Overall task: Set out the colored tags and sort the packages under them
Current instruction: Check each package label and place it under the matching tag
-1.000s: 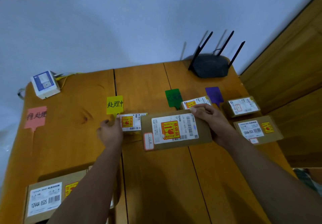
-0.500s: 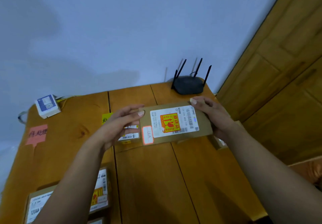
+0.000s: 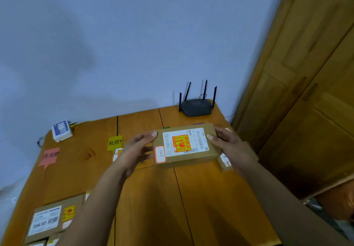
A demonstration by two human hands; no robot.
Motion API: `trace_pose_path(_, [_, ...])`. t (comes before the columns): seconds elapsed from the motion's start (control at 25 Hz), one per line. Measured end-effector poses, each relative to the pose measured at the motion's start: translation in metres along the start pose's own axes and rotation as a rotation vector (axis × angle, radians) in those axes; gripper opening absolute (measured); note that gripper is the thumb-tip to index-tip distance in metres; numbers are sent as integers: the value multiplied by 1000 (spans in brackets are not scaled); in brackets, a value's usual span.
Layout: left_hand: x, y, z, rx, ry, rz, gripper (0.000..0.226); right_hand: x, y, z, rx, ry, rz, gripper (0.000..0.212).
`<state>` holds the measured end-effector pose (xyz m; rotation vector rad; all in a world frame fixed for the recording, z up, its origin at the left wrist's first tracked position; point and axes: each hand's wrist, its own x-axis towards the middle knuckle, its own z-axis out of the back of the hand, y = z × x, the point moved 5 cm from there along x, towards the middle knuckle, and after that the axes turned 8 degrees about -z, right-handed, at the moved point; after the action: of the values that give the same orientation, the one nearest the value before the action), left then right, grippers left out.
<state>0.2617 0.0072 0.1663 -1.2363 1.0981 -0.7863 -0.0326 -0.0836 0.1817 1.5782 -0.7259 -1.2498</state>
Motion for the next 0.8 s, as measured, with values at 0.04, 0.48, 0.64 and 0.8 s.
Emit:
trace_pose_path(0.04, [1, 12, -10, -24, -26, 23, 48, 5, -9, 8, -20, -25, 2, 38])
trace_pose_path(0.48, [47, 157, -82, 51, 42, 471, 27, 119, -141, 43, -492, -179, -275, 27])
trace_pose_path(0.64, [69, 180, -91, 92, 50, 531, 22, 150, -174, 44, -476, -159, -426, 53])
trace_pose_path(0.8, [80, 194, -90, 135, 47, 566, 18, 161, -190, 44, -457, -145, -478, 61])
